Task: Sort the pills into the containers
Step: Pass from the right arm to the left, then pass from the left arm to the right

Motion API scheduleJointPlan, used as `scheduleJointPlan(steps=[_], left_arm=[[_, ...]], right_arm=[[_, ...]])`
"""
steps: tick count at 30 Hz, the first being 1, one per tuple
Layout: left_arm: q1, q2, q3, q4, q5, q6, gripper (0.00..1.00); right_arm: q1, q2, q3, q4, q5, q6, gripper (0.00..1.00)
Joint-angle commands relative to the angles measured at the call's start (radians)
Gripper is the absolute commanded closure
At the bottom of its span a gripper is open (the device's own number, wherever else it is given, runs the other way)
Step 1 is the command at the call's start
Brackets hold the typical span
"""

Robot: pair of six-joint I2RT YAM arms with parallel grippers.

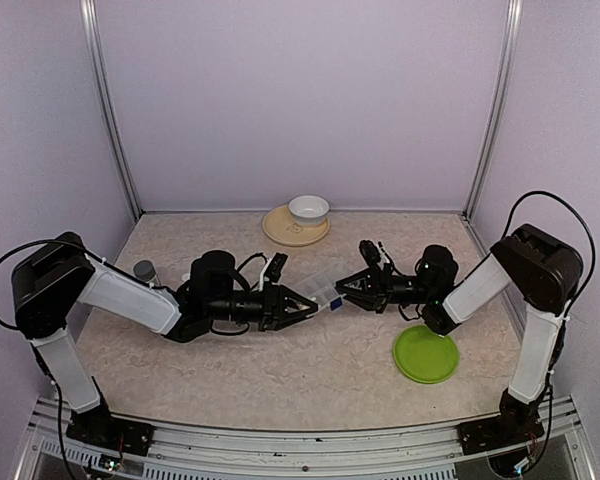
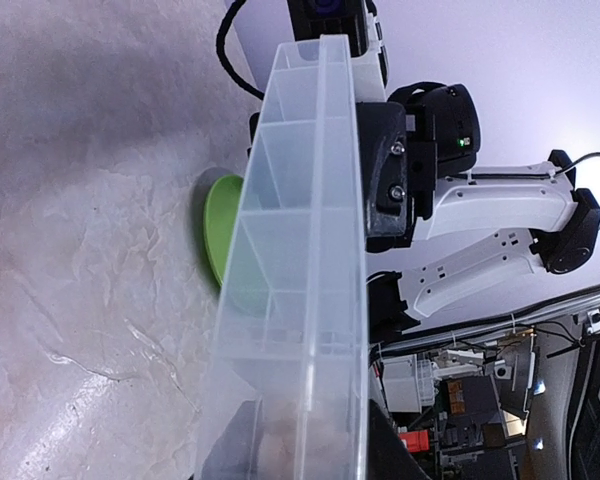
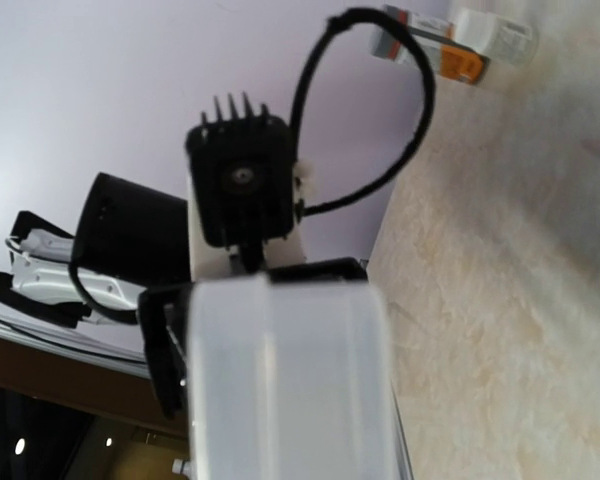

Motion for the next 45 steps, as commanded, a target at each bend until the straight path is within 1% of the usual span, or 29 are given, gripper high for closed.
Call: scheduleJointPlan(steps=[1,2,3,5,8,12,14,16,19,24,26,28,29,30,31,32,35,36,38,41,43,45], left_arm=[[-0.010,0.006,-0.005,0.086,0.005,0.021,0.86],[-0.010,0.008,-0.007,0.092,0.006,0.016,0.91],[-0.010,0.008,-0.010,0.100,0.006,0.011,0.95],[-0.009,0.011,-0.013,0.118,0.009,-0.004,0.98],[-0.007,0.015,-0.014,0.146,0.013,-0.031,0.98],[-0.001,0.007,-0.022,0.168,0.012,-0.076,0.97],[0.001,-0.005,-0.024,0.150,0.011,-0.086,0.97],[0.002,-0.018,-0.025,0.118,0.014,-0.090,0.97],[0.002,-0.030,-0.025,0.083,0.018,-0.088,0.97],[0.002,-0.035,-0.046,0.123,0.053,-0.128,0.97],[0.002,-0.036,-0.048,0.126,0.069,-0.142,0.97],[0.002,-0.038,-0.045,0.113,0.088,-0.149,0.97],[0.002,-0.041,-0.045,0.107,0.093,-0.153,0.97],[0.002,-0.044,-0.046,0.097,0.100,-0.158,0.97],[0.002,-0.048,-0.046,0.090,0.105,-0.162,0.97],[0.001,-0.049,-0.047,0.084,0.113,-0.169,0.97],[-0.006,-0.055,-0.036,0.042,0.141,-0.162,0.97],[-0.009,-0.056,-0.030,0.018,0.151,-0.155,0.97],[-0.018,-0.059,-0.015,-0.034,0.169,-0.128,0.97],[-0.033,-0.064,0.012,-0.128,0.180,-0.076,0.97],[-0.041,-0.070,0.022,-0.166,0.186,-0.053,0.97],[-0.044,-0.079,0.030,-0.200,0.184,-0.039,0.97]], right_arm=[[0.004,-0.011,-0.009,-0.018,0.018,0.016,0.78],[0.004,-0.011,-0.009,-0.016,0.019,0.016,0.78],[0.004,-0.011,-0.009,-0.016,0.019,0.017,0.78],[0.004,-0.012,-0.009,-0.017,0.016,0.014,0.77],[0.004,-0.017,-0.006,-0.041,0.008,-0.019,0.73],[0.004,-0.045,0.010,-0.155,-0.024,-0.148,0.62],[0.002,-0.079,0.021,-0.272,-0.031,-0.272,0.56],[-0.004,-0.120,0.035,-0.427,-0.016,-0.417,0.52],[-0.013,-0.176,0.059,-0.616,0.010,-0.584,0.46],[-0.016,-0.273,0.106,-0.887,0.041,-0.861,0.37],[-0.016,-0.325,0.136,-1.048,0.086,-1.033,0.33],[-0.016,-0.391,0.176,-1.218,0.176,-1.225,0.28],[-0.016,-0.418,0.187,-1.289,0.224,-1.300,0.24],[-0.015,-0.449,0.197,-1.347,0.276,-1.362,0.17],[-0.014,-0.482,0.200,-1.394,0.328,-1.416,0.05],[-0.008,-0.517,0.199,-1.427,0.381,-1.466,0.01],[0.017,-0.626,0.170,-1.470,0.538,-1.606,0.00],[0.026,-0.663,0.158,-1.471,0.561,-1.656,0.00],[0.054,-0.726,0.136,-1.479,0.565,-1.766,0.00],[0.128,-0.799,0.116,-1.492,0.573,-1.932,0.00],[0.176,-0.805,0.138,-1.529,0.586,-1.990,0.00],[0.218,-0.776,0.190,-1.597,0.600,-2.032,0.00]])
